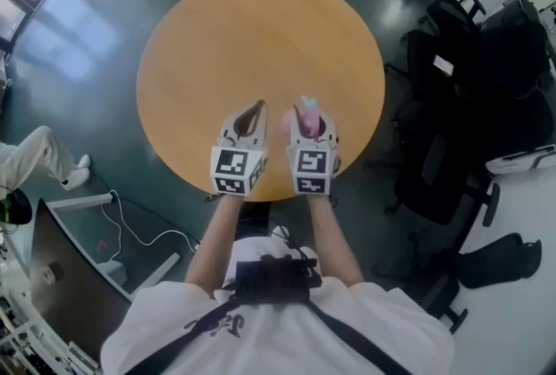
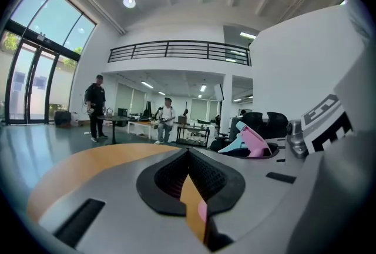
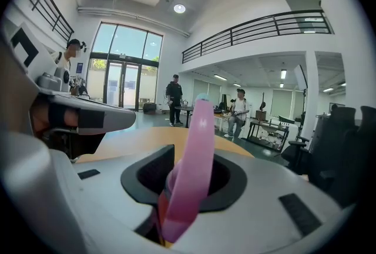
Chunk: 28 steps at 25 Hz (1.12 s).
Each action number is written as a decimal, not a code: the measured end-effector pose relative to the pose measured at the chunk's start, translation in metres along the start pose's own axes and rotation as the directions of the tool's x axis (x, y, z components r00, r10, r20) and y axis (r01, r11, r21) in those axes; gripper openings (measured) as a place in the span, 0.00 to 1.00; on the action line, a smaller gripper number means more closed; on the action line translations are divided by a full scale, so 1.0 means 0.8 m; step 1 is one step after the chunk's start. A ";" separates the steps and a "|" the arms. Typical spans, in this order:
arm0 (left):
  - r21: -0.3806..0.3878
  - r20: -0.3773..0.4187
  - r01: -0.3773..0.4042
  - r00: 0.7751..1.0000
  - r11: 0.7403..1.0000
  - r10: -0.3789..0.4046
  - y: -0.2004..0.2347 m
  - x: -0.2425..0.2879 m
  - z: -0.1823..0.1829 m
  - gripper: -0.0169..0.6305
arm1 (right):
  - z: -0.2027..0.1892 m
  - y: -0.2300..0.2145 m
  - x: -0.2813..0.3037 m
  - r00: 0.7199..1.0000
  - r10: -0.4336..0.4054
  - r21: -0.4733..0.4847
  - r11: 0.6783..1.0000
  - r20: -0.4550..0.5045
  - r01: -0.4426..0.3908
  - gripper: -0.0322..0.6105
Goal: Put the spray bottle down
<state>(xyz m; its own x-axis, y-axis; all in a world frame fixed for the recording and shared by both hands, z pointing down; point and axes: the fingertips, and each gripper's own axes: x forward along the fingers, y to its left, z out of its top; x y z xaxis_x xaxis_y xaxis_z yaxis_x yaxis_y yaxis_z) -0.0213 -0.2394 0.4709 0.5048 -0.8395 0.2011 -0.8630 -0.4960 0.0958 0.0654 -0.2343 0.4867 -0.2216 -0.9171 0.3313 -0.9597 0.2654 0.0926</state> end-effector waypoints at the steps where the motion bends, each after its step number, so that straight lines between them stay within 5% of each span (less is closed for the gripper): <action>1: -0.004 -0.010 0.004 1.000 1.000 -0.004 0.003 0.007 -0.005 0.05 | -0.004 -0.002 0.008 1.000 0.000 0.000 1.000 -0.010 0.000 0.26; 28: -0.111 -0.179 0.033 0.983 0.993 -0.053 0.047 0.102 -0.116 0.05 | -0.117 -0.011 0.130 0.975 -0.008 -0.065 0.998 -0.222 -0.007 0.26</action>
<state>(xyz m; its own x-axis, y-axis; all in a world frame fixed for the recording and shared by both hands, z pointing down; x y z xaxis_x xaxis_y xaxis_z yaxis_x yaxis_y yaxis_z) -0.0145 -0.3058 0.5815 0.5380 -0.7590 0.3667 -0.8426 -0.4958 0.2101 0.0673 -0.3040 0.6085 -0.1704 -0.8303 0.5307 -0.9448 0.2906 0.1513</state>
